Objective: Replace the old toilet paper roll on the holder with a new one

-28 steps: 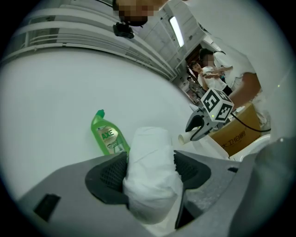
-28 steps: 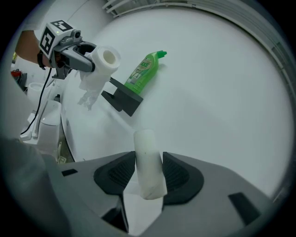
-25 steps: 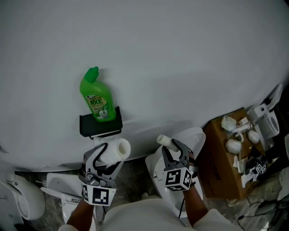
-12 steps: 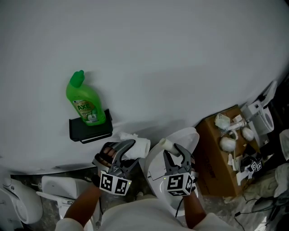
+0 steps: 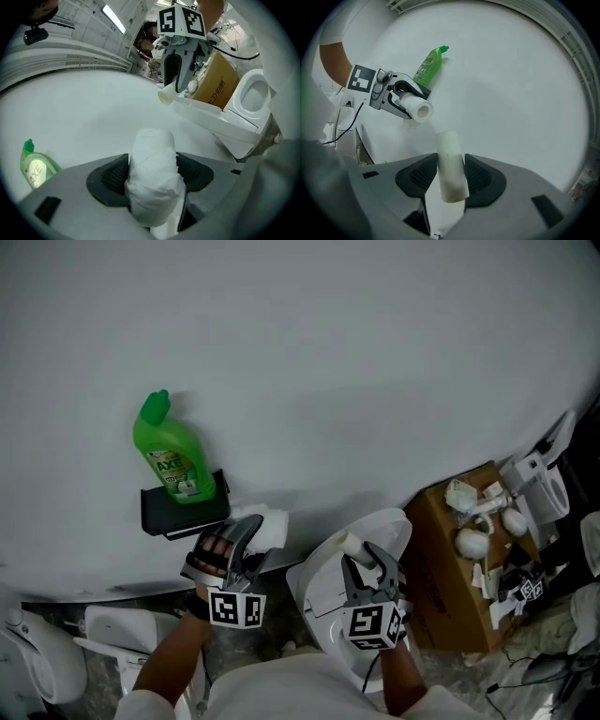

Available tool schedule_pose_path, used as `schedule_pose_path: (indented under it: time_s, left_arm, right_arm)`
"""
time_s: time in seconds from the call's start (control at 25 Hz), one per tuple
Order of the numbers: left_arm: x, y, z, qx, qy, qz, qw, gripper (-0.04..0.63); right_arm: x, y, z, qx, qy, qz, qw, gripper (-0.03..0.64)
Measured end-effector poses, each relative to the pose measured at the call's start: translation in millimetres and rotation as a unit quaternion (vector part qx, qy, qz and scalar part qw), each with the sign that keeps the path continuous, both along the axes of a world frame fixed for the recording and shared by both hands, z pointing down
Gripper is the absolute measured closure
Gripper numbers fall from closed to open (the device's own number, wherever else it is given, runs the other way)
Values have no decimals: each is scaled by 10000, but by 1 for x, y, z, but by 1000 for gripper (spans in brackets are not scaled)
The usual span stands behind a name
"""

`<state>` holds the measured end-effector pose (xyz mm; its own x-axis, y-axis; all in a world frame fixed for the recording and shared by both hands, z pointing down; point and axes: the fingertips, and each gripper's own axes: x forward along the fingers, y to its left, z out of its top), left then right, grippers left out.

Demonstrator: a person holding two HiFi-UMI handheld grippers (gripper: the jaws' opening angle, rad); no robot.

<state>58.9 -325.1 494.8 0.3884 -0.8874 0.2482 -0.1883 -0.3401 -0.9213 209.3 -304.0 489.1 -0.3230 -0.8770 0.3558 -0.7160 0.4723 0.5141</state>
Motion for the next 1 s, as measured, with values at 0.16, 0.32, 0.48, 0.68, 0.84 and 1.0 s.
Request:
schedule_pose_path:
  time_s: [0.16, 0.32, 0.48, 0.68, 0.84, 1.0]
  left_arm:
    - [-10, -6, 1, 52, -43, -150, 9999, 293]
    - [-13, -10, 5, 45, -132, -239, 9996, 293]
    - [-24, -13, 6, 61, -166, -505, 9986, 293]
    - [-39, -9, 9, 19, -140, -738, 9972, 293]
    - [-50, -8, 10, 4, -133, -860, 9962, 293]
    - [-55, -6, 11, -6, -156, -925, 9956, 293]
  right_arm:
    - [-10, 2, 2, -24, -24, -144, 9999, 437]
    - [-17, 4, 2, -15, -19, -273, 9996, 437]
    - [-21, 6, 0, 1, -35, -348, 9994, 437]
    - [-17, 11, 1, -6, -21, -350, 9994, 439]
    - [-15, 15, 3, -23, -51, -313, 9995, 439]
    - [-10, 21, 3, 1, -141, -248, 9996, 439]
